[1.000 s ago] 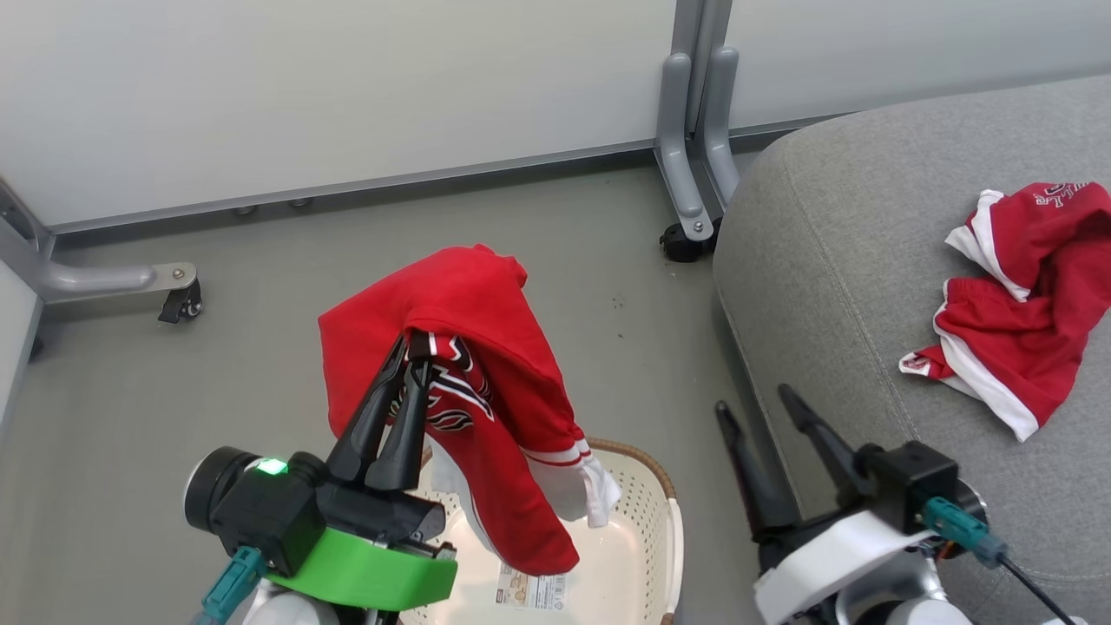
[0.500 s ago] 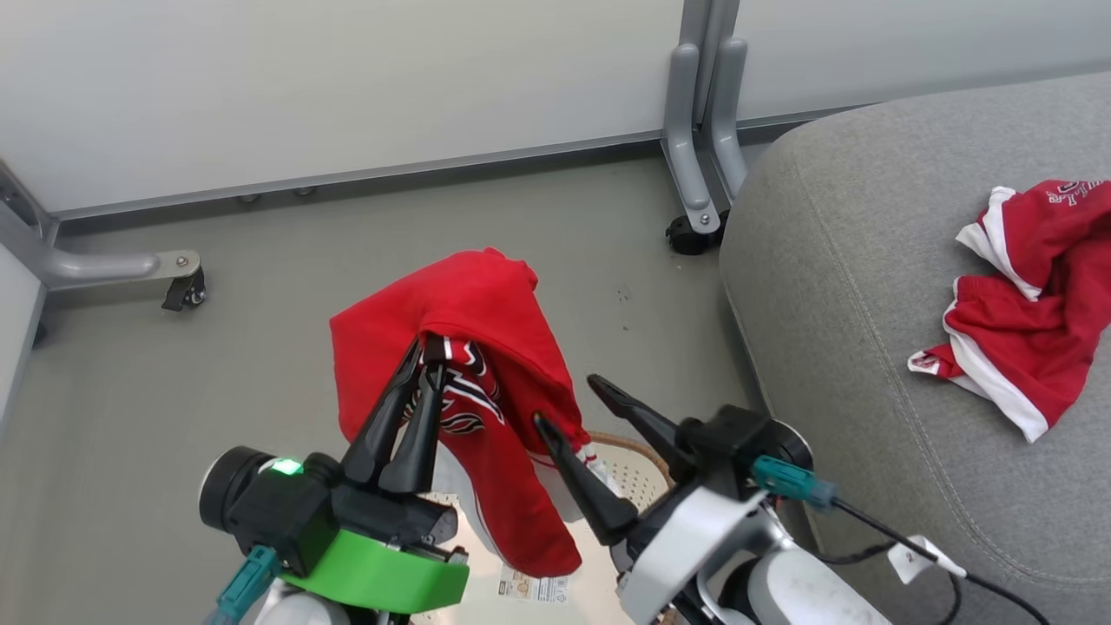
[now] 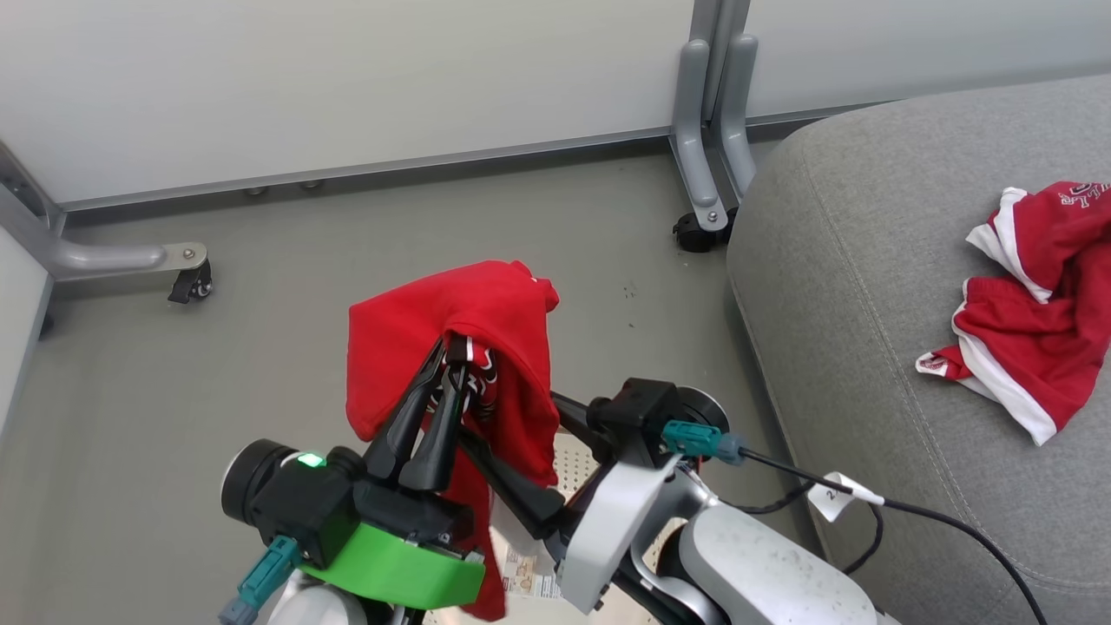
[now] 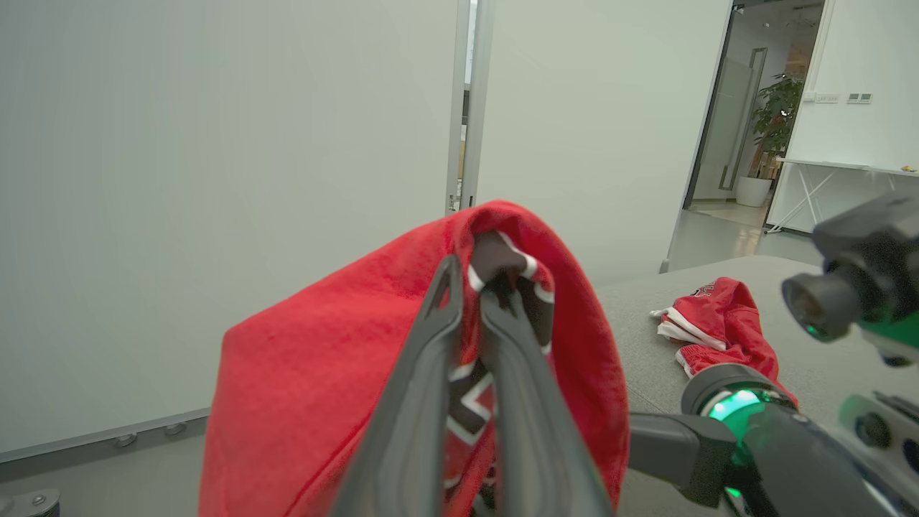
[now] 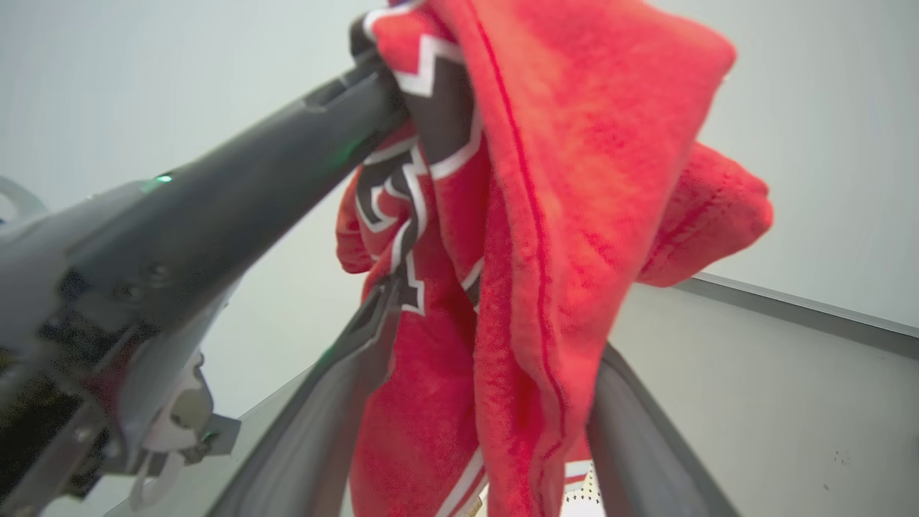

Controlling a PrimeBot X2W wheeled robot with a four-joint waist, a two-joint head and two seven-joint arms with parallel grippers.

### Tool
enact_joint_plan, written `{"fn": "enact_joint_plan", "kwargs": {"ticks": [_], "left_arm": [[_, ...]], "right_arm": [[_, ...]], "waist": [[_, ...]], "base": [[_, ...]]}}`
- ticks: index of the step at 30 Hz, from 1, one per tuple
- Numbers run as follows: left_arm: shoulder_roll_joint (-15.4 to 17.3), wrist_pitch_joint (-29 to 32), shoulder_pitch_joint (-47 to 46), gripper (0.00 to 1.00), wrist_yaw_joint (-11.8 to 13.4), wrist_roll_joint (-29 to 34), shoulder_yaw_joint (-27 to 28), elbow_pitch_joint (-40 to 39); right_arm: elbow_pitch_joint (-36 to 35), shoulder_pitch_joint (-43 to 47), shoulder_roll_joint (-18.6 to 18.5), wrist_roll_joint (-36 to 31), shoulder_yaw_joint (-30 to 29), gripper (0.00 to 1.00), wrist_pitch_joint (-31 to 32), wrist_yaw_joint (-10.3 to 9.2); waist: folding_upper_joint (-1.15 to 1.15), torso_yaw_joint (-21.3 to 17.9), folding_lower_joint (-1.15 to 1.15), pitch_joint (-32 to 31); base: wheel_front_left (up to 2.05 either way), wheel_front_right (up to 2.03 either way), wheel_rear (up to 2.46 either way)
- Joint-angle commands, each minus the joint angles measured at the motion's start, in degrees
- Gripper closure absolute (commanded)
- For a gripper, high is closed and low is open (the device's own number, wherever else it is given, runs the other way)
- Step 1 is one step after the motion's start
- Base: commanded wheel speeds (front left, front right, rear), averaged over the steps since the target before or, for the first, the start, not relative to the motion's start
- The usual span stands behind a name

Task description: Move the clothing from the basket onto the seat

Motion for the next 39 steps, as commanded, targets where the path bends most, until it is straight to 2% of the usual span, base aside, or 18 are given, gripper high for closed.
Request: {"fn": "enact_joint_plan", "kwargs": {"ticks": [1,3,4,6,7,20,34,35,37,39], "left_arm": [[0.1,-0.3,-1.0,1.0,-0.2,-0.1,0.1,-0.1],[0.2,-0.3,-1.2,1.0,-0.2,-0.2,0.0,-0.1],[0.2,-0.3,-1.2,1.0,-0.2,-0.2,0.0,-0.1],[0.3,-0.3,-1.3,1.0,-0.2,-0.3,-0.1,-0.2],[0.3,-0.3,-1.3,1.0,-0.2,-0.3,-0.1,-0.2],[0.7,-0.3,-1.7,1.0,0.1,-0.4,-0.3,-0.6],[1.5,-0.2,-2.4,1.0,-0.1,0.2,-0.9,-0.8],[1.7,-0.2,-2.4,0.75,0.1,0.7,-1.0,-0.7],[2.3,0.3,-1.9,0.0,0.5,1.1,-1.1,-0.5],[2.8,0.7,-1.3,0.0,0.2,1.3,-1.6,-0.5]], "right_arm": [[0.8,-1.3,0.1,0.7,0.6,0.0,-0.6,0.0],[1.7,-2.6,0.3,1.5,1.7,0.0,-1.0,0.0],[2.2,-3.3,0.4,2.0,2.1,0.13,-1.4,0.0],[3.2,-4.2,0.5,3.0,2.9,0.96,-1.7,0.0],[3.5,-4.7,0.5,3.3,3.1,1.0,-2.0,0.0],[7.2,-7.5,0.5,5.3,5.1,1.0,-4.7,0.0],[8.1,-9.4,0.1,4.1,4.2,1.0,-6.1,0.0],[8.2,-9.5,0.0,3.7,4.1,1.0,-6.2,0.0],[8.5,-9.9,-0.1,2.8,3.1,1.0,-6.9,0.0],[9.2,-10.1,0.0,2.0,2.2,1.0,-7.2,0.0]], "waist": [[0.0,0.0,0.0,0.1],[0.0,-0.1,0.0,0.2],[0.0,-0.1,0.0,0.2],[0.0,-0.1,0.0,0.4],[0.0,-0.1,0.0,0.4],[0.0,0.1,0.0,1.5],[0.0,0.6,0.0,3.0],[0.0,0.6,0.0,3.1],[0.0,0.7,0.0,3.2],[0.0,0.8,0.0,3.3]], "base": [[0.0,0.0,0.0],[0.0,0.0,0.0],[0.0,0.0,0.0],[0.0,0.0,0.0],[0.0,0.0,0.0],[0.0,0.0,0.0],[0.0,0.0,0.0],[0.0,0.0,0.0],[0.0,0.0,0.0],[0.0,0.0,0.0]]}}
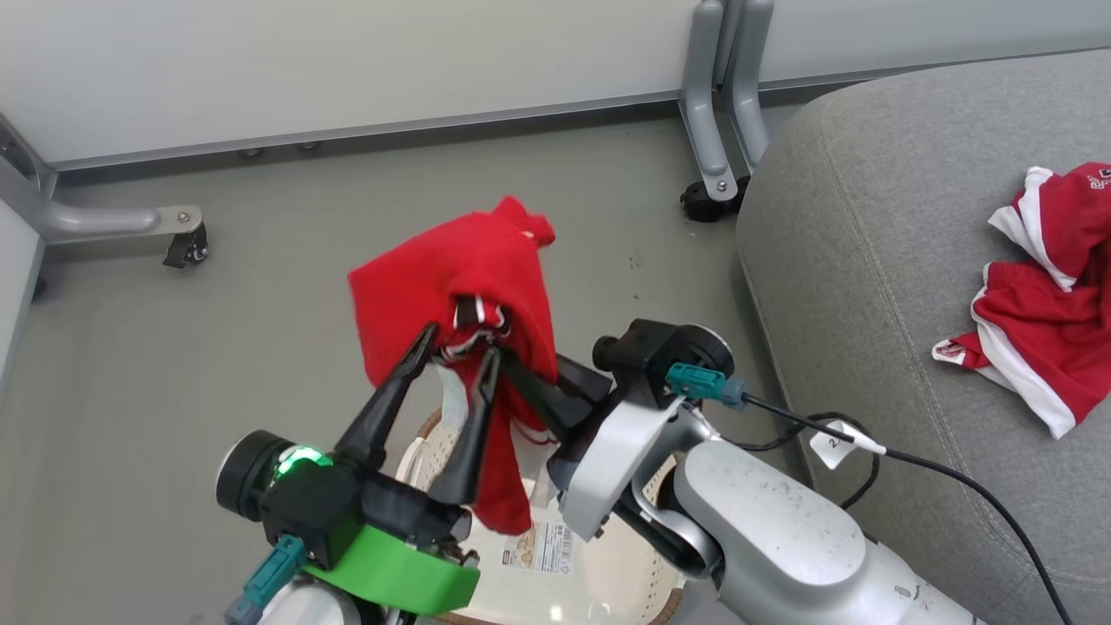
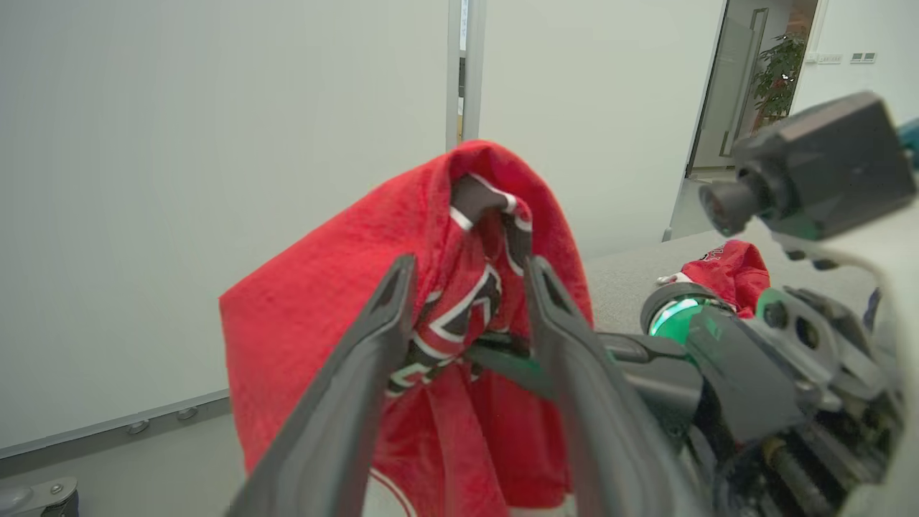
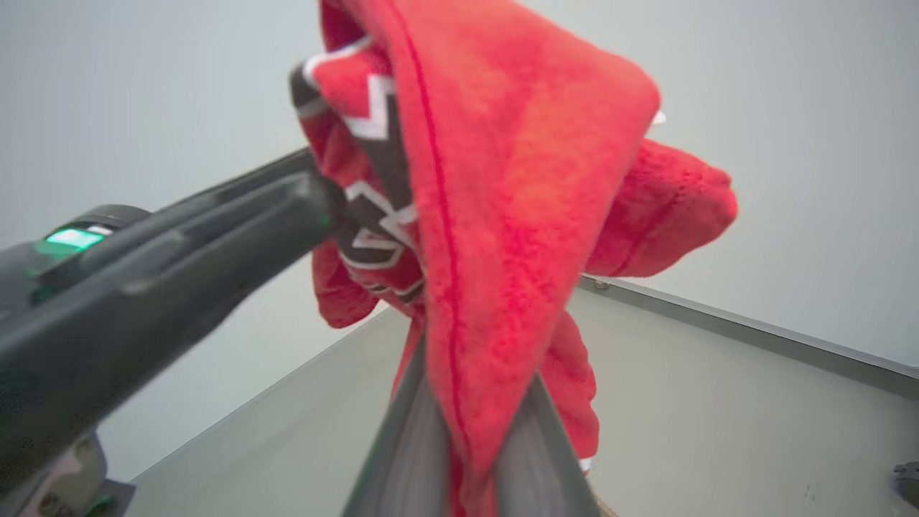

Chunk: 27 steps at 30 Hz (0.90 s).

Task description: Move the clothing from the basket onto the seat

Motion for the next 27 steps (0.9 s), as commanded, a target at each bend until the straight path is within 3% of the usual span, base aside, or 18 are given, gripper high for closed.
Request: {"fn": "enact_joint_plan", "kwargs": {"ticks": [1,15,27], "left_arm": [[0.7,0.3,0.3,0.0,-0.2,0.4,-0.2,-0.1],[5.2,3.6,5.6,0.0,-0.5,1.8,-3.3,-0.5],[5.7,3.9,7.3,0.0,0.2,1.5,-4.1,0.0]], "right_arm": [[0.3,-0.7,0.1,-0.6,-0.4,1.0,-0.4,0.0],[4.3,-1.4,0.0,-3.8,-3.7,1.0,-1.9,0.0],[6.1,0.1,-0.1,-3.5,-4.4,1.0,-2.3,0.0]], "waist": [[0.0,0.1,0.0,0.1],[0.0,1.8,0.0,-0.5],[0.0,1.8,0.0,-1.6]], "base": [[0.0,0.0,0.0],[0.0,0.0,0.0],[0.0,0.0,0.0]]}}
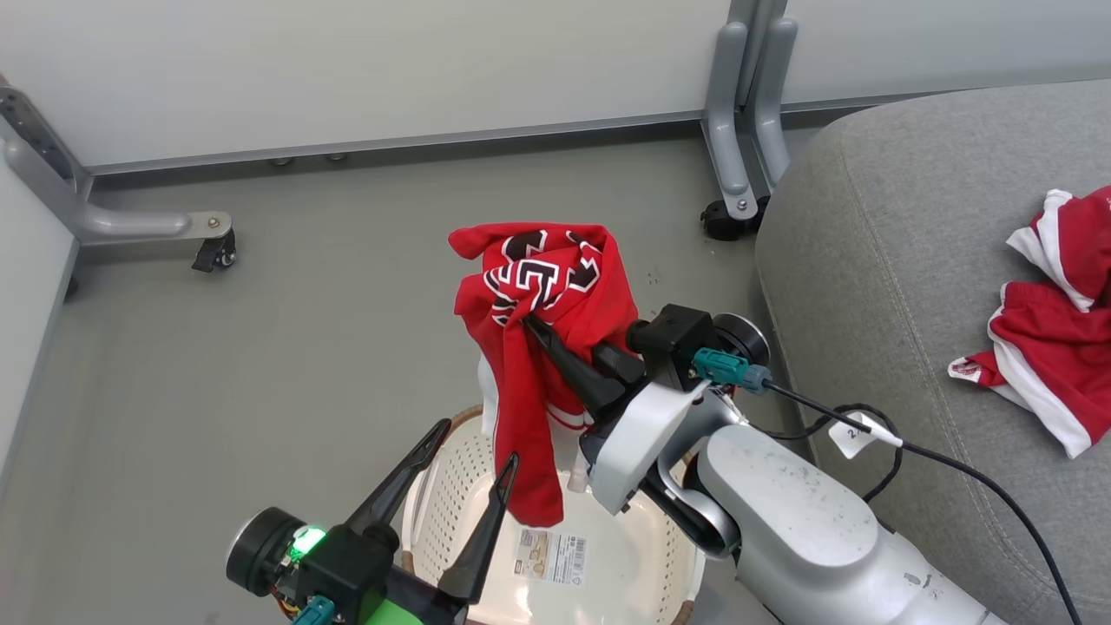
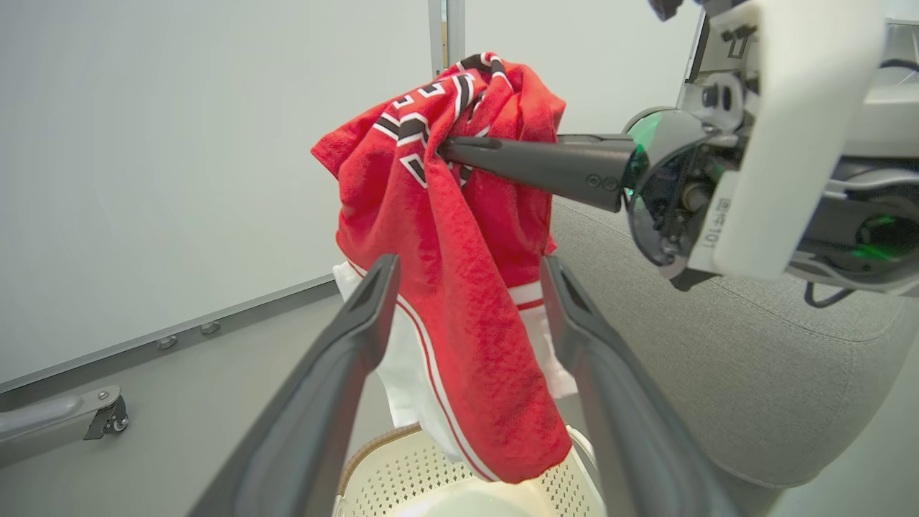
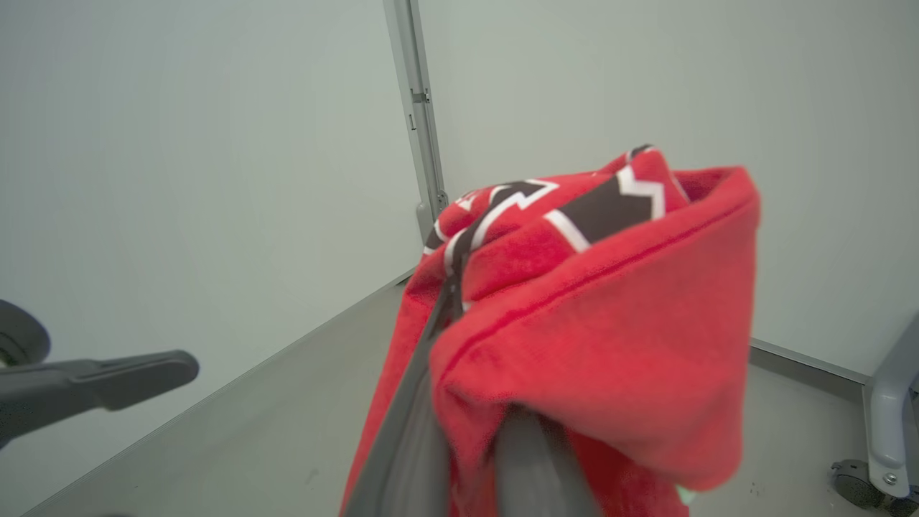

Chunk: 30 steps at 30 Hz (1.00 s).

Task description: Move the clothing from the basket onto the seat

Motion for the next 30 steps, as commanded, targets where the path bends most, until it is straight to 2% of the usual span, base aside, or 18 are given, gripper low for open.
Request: {"fn": "enact_joint_plan", "kwargs": {"ticks": [1,10,21,30], "left_arm": [[0.4,-0.2,0.8,0.0,0.3,0.0,0.2,0.1],[1.0,-0.2,0.3,0.0,0.6,0.2,0.3,-0.3],[2.0,0.7,-2.4,0.0,0.0,1.2,-0.2,-1.8],[4.0,2.4,-5.6,0.0,-1.2,2.1,-0.3,-3.4]], "right_arm": [[0.2,0.6,-0.1,0.1,-0.3,1.0,-0.4,0.0],[0.2,0.5,-0.1,-0.2,-0.9,1.0,-0.6,0.0],[0.1,-0.7,0.0,-0.6,-2.6,1.0,-1.4,0.0],[-0.2,0.1,0.2,-2.2,-7.4,1.0,-2.9,0.0]], "waist": [[0.0,-0.2,0.0,-0.1],[0.0,-3.4,0.0,0.7],[0.0,-14.8,0.0,4.4],[0.0,-23.1,0.0,10.1]], "base": [[0.0,0.0,0.0],[0.0,0.0,0.0],[0.0,0.0,0.0],[0.0,0.0,0.0]]}}
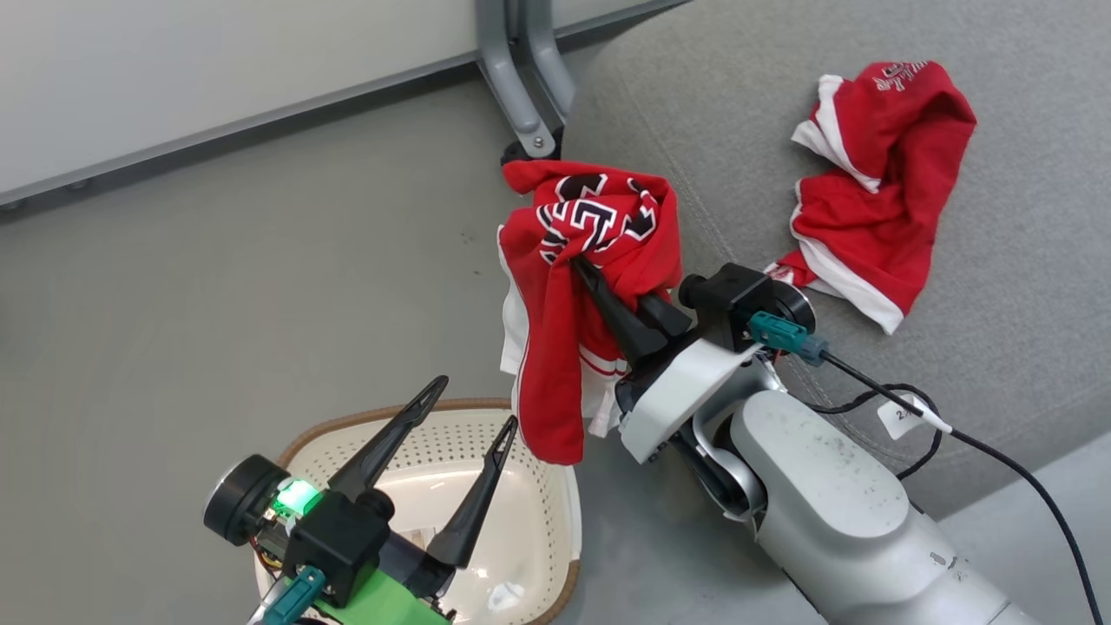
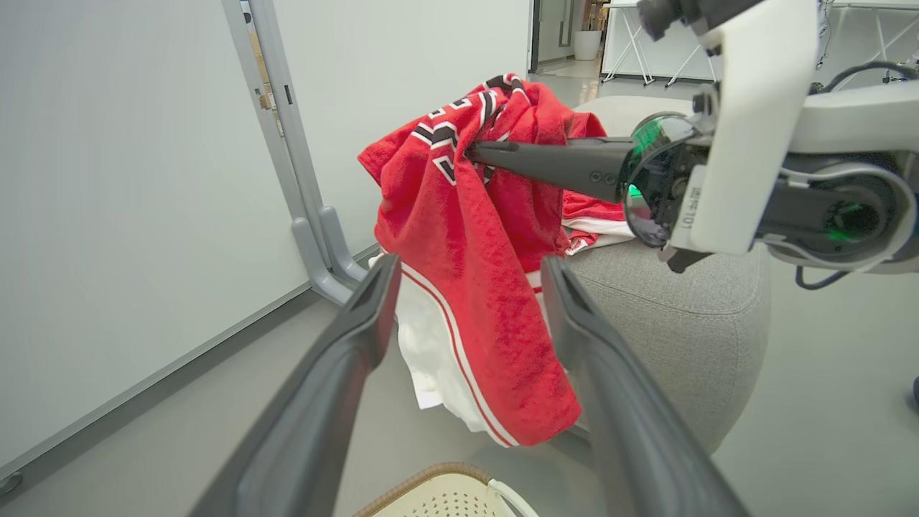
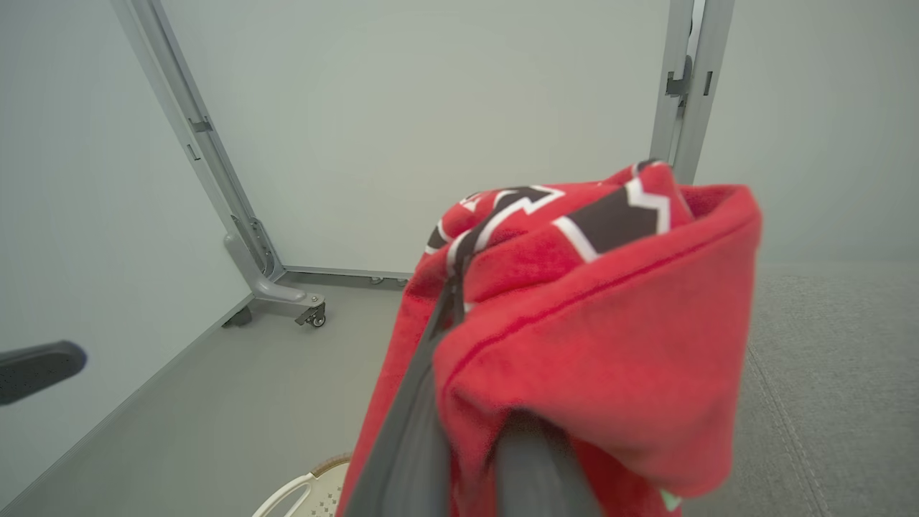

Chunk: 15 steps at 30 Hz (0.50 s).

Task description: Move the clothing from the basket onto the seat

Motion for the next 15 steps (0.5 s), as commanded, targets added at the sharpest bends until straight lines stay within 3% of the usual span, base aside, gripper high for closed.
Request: {"fn": "enact_joint_plan", "kwargs": {"ticks": [1,9,15], "left_arm": [[0.9,0.3,-1.3,0.0,-0.2,0.2,0.1,-0.3],[2.6,2.2,-2.7,0.0,-0.8,0.8,-0.1,-2.2],[3.3,3.9,-4.7,0.0,-2.2,0.9,-0.7,-3.6]], "right_arm": [[-0.3,0.5,0.3,-0.5,-0.9,1.0,-0.6,0.0],[-0.4,1.0,0.5,-2.5,-7.8,1.0,-1.7,0.0],[-0.4,0.1,-0.9,-4.6,-17.7,1.0,-2.0,0.0]], "waist": [[0.0,-5.7,0.0,5.1],[0.0,-11.3,0.0,8.5],[0.0,-12.7,0.0,11.3]], "base": [[0.0,0.0,0.0],[0.0,0.0,0.0],[0.0,0.0,0.0]]}}
